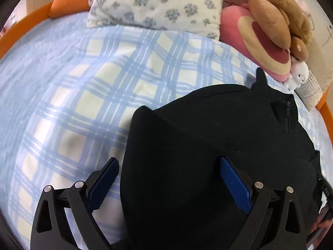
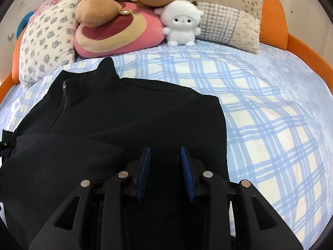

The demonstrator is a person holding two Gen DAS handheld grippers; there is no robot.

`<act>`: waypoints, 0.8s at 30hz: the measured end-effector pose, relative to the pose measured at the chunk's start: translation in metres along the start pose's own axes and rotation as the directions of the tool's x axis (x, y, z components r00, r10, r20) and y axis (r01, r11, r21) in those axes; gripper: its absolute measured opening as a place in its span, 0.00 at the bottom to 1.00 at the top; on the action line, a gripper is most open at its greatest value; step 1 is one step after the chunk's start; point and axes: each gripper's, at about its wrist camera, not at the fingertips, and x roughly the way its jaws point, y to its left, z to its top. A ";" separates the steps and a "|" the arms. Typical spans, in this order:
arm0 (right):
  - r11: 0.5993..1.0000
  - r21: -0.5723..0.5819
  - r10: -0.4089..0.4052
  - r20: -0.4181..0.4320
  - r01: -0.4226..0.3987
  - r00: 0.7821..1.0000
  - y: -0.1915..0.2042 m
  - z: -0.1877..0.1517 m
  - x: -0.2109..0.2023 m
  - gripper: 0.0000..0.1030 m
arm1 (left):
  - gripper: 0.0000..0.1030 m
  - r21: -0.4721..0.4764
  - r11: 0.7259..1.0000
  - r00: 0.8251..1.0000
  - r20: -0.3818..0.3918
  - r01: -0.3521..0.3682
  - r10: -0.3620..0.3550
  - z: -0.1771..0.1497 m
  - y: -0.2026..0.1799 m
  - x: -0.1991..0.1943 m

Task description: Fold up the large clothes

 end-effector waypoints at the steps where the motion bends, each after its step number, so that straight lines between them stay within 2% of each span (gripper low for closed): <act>1: 0.999 0.021 0.037 0.002 -0.037 0.999 -0.005 -0.001 -0.006 0.30 | 0.95 0.012 1.000 1.000 0.026 0.010 -0.010 0.000 -0.002 -0.012; 3: 0.993 0.053 0.099 0.043 -0.101 0.994 -0.016 -0.007 -0.029 0.30 | 0.95 0.031 0.997 0.994 0.083 0.067 -0.069 -0.003 -0.003 -0.043; 6: 0.991 0.038 0.124 0.071 -0.127 0.990 -0.025 -0.023 -0.062 0.32 | 0.95 0.070 0.988 0.982 0.122 0.140 -0.147 -0.016 -0.005 -0.082; 9: 0.992 -0.003 0.126 0.067 -0.126 0.990 -0.031 -0.049 -0.089 0.32 | 0.95 0.110 0.971 0.967 0.117 0.213 -0.225 -0.044 -0.005 -0.107; 11: 0.994 -0.027 0.112 0.063 -0.110 0.992 -0.032 -0.065 -0.097 0.32 | 0.95 0.116 0.963 0.963 0.087 0.245 -0.255 -0.064 -0.007 -0.110; 15: 0.994 -0.018 0.104 0.019 -0.104 0.994 -0.033 -0.086 -0.086 0.31 | 0.95 0.110 0.968 0.972 0.032 0.227 -0.232 -0.097 -0.005 -0.086; 18: 0.996 0.005 0.086 -0.030 -0.086 0.996 -0.032 -0.096 -0.066 0.31 | 0.95 0.072 0.973 0.976 -0.004 0.219 -0.219 -0.108 0.003 -0.063; 20: 0.998 -0.008 0.063 0.013 -0.063 0.998 -0.029 -0.102 -0.062 0.31 | 0.95 0.060 0.972 0.974 -0.006 0.227 -0.228 -0.108 0.007 -0.052; 24: 0.999 -0.037 0.021 0.032 -0.019 0.999 -0.022 -0.104 -0.062 0.31 | 0.97 0.064 0.976 0.976 0.044 0.210 -0.213 -0.115 0.005 -0.046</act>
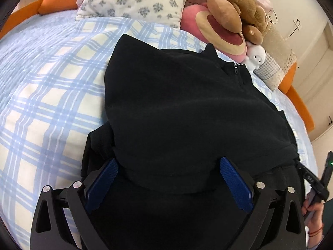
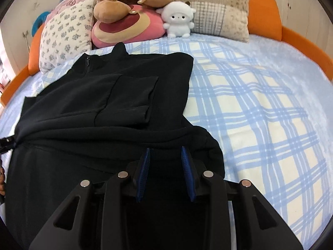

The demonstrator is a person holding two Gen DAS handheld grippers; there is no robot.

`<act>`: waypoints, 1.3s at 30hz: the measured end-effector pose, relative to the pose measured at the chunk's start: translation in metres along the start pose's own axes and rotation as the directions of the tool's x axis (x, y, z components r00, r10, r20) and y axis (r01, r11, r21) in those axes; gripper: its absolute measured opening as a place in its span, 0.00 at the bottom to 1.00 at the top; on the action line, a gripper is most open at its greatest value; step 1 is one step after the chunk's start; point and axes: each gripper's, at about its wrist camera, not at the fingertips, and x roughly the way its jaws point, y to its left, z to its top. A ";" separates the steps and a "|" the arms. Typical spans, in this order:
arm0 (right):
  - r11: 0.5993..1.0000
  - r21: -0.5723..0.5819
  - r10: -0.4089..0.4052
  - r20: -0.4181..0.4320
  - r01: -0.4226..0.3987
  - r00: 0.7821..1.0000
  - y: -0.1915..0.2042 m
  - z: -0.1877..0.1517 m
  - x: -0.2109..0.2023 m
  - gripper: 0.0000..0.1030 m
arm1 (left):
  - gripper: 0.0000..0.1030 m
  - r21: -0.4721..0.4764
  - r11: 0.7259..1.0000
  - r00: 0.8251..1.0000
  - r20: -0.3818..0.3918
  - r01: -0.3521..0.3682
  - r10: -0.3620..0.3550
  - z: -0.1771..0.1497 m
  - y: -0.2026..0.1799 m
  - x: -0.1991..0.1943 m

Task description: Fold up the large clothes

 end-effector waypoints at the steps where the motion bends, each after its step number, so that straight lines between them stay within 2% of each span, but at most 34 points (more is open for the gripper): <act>1: 1.000 0.000 0.000 0.000 0.000 1.000 0.000 0.000 0.000 0.31 | 0.97 0.002 1.000 1.000 0.003 -0.002 0.002 0.000 -0.001 0.000; 5: 0.999 -0.021 -0.027 0.001 0.027 1.000 0.004 0.000 -0.001 0.31 | 0.97 0.008 1.000 1.000 0.003 -0.016 0.016 0.002 -0.002 0.000; 8: 0.998 -0.042 -0.049 -0.018 0.048 0.999 0.005 0.001 -0.010 0.31 | 0.97 0.004 0.998 0.998 -0.001 -0.060 0.060 0.002 -0.008 -0.011; 10: 1.000 -0.020 -0.005 -0.044 0.004 0.999 0.002 0.000 -0.029 0.32 | 0.97 -0.005 0.999 0.999 0.010 -0.031 0.031 0.002 -0.015 -0.039; 11: 1.000 -0.016 0.019 -0.047 -0.020 0.999 0.002 -0.002 -0.038 0.39 | 0.97 0.011 1.000 1.000 0.020 -0.013 0.013 0.000 -0.019 -0.058; 12: 0.998 -0.022 0.051 -0.051 -0.053 0.997 0.001 -0.008 -0.057 0.54 | 0.97 0.043 0.999 0.999 0.027 -0.024 0.023 -0.004 -0.023 -0.078; 14: 0.995 -0.058 0.077 -0.039 -0.080 0.996 0.001 -0.027 -0.099 0.71 | 0.97 0.109 0.993 0.999 0.018 -0.044 0.042 -0.015 -0.029 -0.111; 15: 0.993 -0.070 0.089 -0.041 -0.092 0.995 -0.001 -0.038 -0.117 0.71 | 0.97 0.128 0.990 0.998 0.012 -0.058 0.057 -0.021 -0.030 -0.124; 17: 0.991 -0.060 0.120 -0.062 -0.124 0.991 -0.005 -0.059 -0.144 0.71 | 0.97 0.137 0.988 0.997 -0.016 -0.069 0.072 -0.043 -0.023 -0.159; 21: 0.968 0.083 0.246 -0.107 -0.238 0.963 -0.029 -0.116 -0.191 0.71 | 0.97 0.079 0.997 0.996 -0.087 0.021 -0.014 -0.100 0.001 -0.205; 24: 0.957 0.153 0.270 -0.153 -0.247 0.951 -0.039 -0.157 -0.204 0.72 | 0.97 0.024 0.998 0.987 -0.150 0.062 -0.058 -0.144 0.017 -0.207; 27: 0.950 0.176 0.289 -0.171 -0.259 0.942 -0.040 -0.184 -0.212 0.72 | 0.97 0.016 0.999 0.979 -0.201 0.035 -0.031 -0.176 0.028 -0.194; 29: 0.943 0.198 0.303 -0.179 -0.267 0.936 -0.041 -0.198 -0.214 0.72 | 0.97 -0.026 0.999 0.966 -0.254 0.032 -0.037 -0.193 0.039 -0.180; 31: 0.941 0.210 0.304 -0.183 -0.265 0.935 -0.041 -0.204 -0.216 0.72 | 0.97 -0.092 0.994 0.952 -0.296 0.056 -0.081 -0.206 0.048 -0.170; 34: 0.938 0.222 0.309 -0.186 -0.266 0.933 -0.041 -0.212 -0.218 0.72 | 0.97 -0.115 0.989 0.947 -0.297 0.092 -0.123 -0.217 0.048 -0.171; 36: 0.937 0.222 0.311 -0.186 -0.269 0.932 -0.040 -0.214 -0.220 0.72 | 0.97 -0.167 0.972 0.927 -0.310 0.167 -0.213 -0.222 0.049 -0.174; 37: 0.938 0.218 0.312 -0.187 -0.270 0.932 -0.039 -0.214 -0.220 0.72 | 0.97 -0.212 0.952 0.904 -0.322 0.221 -0.281 -0.228 0.050 -0.174; 38: 0.938 0.216 0.314 -0.190 -0.272 0.930 -0.038 -0.214 -0.219 0.72 | 0.97 -0.238 0.940 0.888 -0.334 0.246 -0.317 -0.233 0.051 -0.173; 39: 0.937 0.215 0.315 -0.190 -0.274 0.930 -0.039 -0.214 -0.219 0.72 | 0.97 -0.235 0.940 0.885 -0.339 0.248 -0.319 -0.237 0.050 -0.173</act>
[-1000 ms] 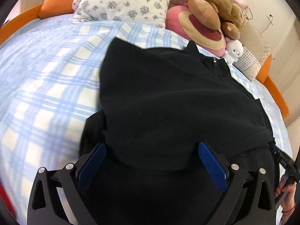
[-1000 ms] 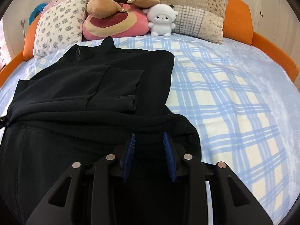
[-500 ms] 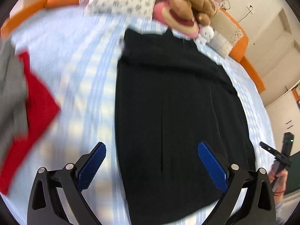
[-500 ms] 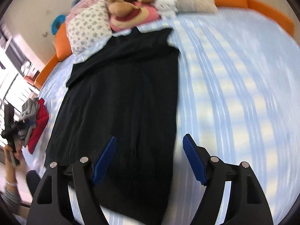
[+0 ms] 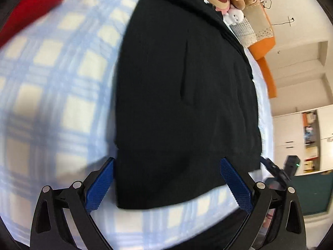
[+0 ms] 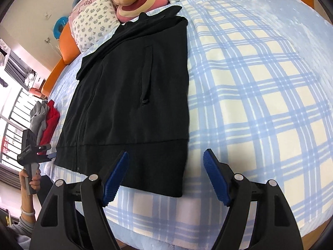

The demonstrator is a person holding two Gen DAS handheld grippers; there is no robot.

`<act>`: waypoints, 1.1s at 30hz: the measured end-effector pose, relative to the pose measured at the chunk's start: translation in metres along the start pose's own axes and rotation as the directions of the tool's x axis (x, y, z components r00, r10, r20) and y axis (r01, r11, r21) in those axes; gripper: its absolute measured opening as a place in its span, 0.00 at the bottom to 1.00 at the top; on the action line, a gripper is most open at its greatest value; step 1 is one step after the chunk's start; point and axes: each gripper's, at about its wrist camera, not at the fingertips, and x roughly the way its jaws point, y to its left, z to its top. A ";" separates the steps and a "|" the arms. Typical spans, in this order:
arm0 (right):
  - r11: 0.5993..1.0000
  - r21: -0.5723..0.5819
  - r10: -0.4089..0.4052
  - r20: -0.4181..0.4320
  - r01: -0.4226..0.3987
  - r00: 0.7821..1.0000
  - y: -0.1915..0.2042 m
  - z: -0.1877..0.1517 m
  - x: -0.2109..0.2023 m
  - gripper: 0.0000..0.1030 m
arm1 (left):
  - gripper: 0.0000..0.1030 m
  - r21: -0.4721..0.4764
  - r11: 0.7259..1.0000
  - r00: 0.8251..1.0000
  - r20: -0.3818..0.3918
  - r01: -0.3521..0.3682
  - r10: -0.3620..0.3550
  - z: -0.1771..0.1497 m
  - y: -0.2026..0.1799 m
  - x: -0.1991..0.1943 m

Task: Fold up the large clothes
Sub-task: 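Move both tools to the jacket hem and close them on it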

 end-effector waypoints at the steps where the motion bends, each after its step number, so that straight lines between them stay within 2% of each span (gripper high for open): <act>1: 1.000 0.000 0.004 -0.002 -0.004 1.000 0.000 0.001 0.001 0.72 | 0.97 0.016 1.000 1.000 -0.008 -0.007 0.007 -0.003 -0.001 0.001; 3: 1.000 0.004 0.024 -0.004 -0.024 1.000 0.001 0.003 0.001 0.72 | 0.97 0.035 0.999 1.000 -0.018 -0.011 0.012 -0.006 -0.004 0.002; 6: 0.997 0.011 0.081 -0.007 -0.081 0.997 0.004 0.011 0.004 0.72 | 0.97 0.048 0.999 0.999 -0.025 0.026 -0.025 -0.004 -0.005 0.001; 11: 0.990 0.064 0.132 -0.052 -0.129 0.990 -0.002 0.023 0.014 0.72 | 0.97 0.109 0.986 0.992 0.000 0.125 -0.126 -0.004 -0.019 -0.009; 14: 0.985 0.094 0.156 -0.087 -0.147 0.984 -0.009 0.026 0.016 0.72 | 0.97 0.098 0.978 0.982 0.004 0.186 -0.188 -0.005 -0.013 -0.014; 15: 0.986 0.101 0.144 -0.106 -0.133 0.984 -0.011 0.026 0.018 0.70 | 0.97 0.077 0.980 0.982 -0.005 0.186 -0.186 -0.004 -0.006 -0.011; 17: 0.989 0.101 0.118 -0.118 -0.106 0.986 -0.012 0.023 0.016 0.70 | 0.96 0.051 0.995 0.997 -0.007 0.083 -0.082 -0.005 0.005 -0.008; 19: 0.991 0.087 0.110 -0.142 -0.098 0.984 -0.011 0.018 0.013 0.70 | 0.96 0.064 0.996 0.998 -0.009 0.067 -0.066 -0.007 0.009 -0.006; 22: 0.983 0.101 0.169 -0.191 -0.151 0.967 -0.005 0.015 0.017 0.72 | 0.96 0.070 0.992 0.994 -0.009 0.106 -0.106 -0.007 0.009 -0.008; 25: 0.980 0.091 0.194 -0.213 -0.178 0.958 0.006 0.019 0.019 0.72 | 0.96 0.080 0.983 0.986 0.001 0.163 -0.164 -0.002 -0.003 -0.004; 28: 0.949 0.120 0.309 -0.187 -0.291 0.932 0.009 0.026 0.018 0.72 | 0.96 0.108 0.973 0.977 0.029 0.205 -0.209 0.002 -0.011 -0.006; 29: 0.953 0.121 0.298 -0.189 -0.279 0.936 0.009 0.027 0.019 0.72 | 0.96 0.115 0.973 0.978 0.024 0.201 -0.205 0.003 -0.010 -0.005; 31: 0.987 0.087 0.151 -0.230 -0.135 0.961 0.004 0.025 0.027 0.71 | 0.96 0.111 0.984 0.990 0.000 0.140 -0.141 0.003 -0.005 0.004; 33: 0.988 0.077 0.145 -0.231 -0.130 0.962 0.001 0.023 0.028 0.68 | 0.96 0.140 0.985 0.995 -0.005 0.100 -0.101 -0.002 -0.002 0.004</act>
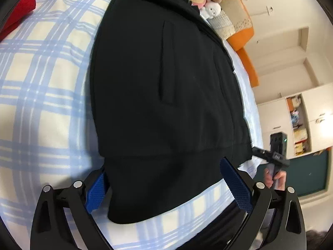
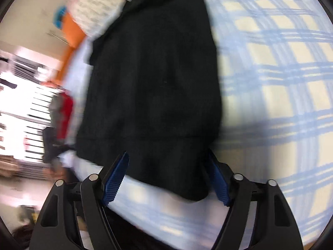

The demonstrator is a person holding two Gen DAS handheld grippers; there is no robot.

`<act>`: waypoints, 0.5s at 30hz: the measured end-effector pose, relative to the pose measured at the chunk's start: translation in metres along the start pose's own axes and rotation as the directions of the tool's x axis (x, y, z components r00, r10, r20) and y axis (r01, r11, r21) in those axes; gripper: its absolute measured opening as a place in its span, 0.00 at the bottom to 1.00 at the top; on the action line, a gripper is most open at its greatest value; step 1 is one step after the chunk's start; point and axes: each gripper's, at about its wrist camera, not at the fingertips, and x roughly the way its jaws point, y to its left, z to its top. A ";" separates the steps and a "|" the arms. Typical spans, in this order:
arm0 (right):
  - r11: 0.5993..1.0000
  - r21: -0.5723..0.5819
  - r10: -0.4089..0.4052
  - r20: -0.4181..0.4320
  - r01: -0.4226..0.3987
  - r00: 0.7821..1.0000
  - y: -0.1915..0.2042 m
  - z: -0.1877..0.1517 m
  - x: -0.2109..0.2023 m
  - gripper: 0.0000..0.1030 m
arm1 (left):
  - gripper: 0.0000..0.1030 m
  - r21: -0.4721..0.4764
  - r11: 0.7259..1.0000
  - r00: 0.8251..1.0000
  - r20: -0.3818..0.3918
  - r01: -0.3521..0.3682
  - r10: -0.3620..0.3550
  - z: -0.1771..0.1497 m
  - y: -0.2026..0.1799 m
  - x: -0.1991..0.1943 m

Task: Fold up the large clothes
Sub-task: 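Move both tools to the jacket hem and close them on it, then lift the hem with both tools and fold it toward the collar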

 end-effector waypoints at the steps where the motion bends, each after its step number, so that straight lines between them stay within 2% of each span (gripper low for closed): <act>1: 1.000 0.001 0.003 0.001 -0.003 1.000 0.001 -0.001 -0.002 0.68 | 0.96 0.008 1.000 1.000 -0.008 -0.012 0.012 -0.001 -0.001 -0.001; 5: 0.999 -0.009 0.050 -0.017 -0.050 0.999 0.007 0.002 0.005 0.68 | 0.96 0.043 0.999 0.999 -0.020 -0.031 0.032 -0.002 -0.009 0.001; 7: 0.999 -0.027 0.035 -0.019 -0.035 0.999 0.011 0.004 0.008 0.49 | 0.93 0.053 0.997 0.998 -0.026 -0.048 0.050 -0.001 -0.012 0.002; 9: 1.000 -0.022 0.006 -0.010 -0.006 1.000 0.008 0.005 0.007 0.20 | 0.72 0.052 0.995 0.996 -0.025 -0.087 0.088 -0.002 -0.011 0.000; 10: 1.000 -0.012 -0.002 -0.009 0.002 1.000 0.005 0.005 0.008 0.17 | 0.65 0.043 0.992 0.992 -0.022 -0.120 0.121 -0.001 -0.008 -0.003; 11: 1.000 -0.004 0.010 -0.009 -0.010 1.000 0.004 0.005 0.009 0.16 | 0.51 0.034 0.990 0.990 -0.023 -0.139 0.140 -0.001 -0.007 -0.003; 12: 1.000 0.003 0.017 -0.004 -0.017 1.000 0.001 0.004 0.009 0.14 | 0.42 0.021 0.989 0.989 -0.026 -0.147 0.148 -0.001 -0.003 -0.006; 15: 1.000 -0.017 0.004 0.008 -0.004 1.000 0.001 0.000 0.007 0.10 | 0.33 -0.008 0.990 0.990 -0.034 -0.139 0.139 -0.001 0.007 -0.010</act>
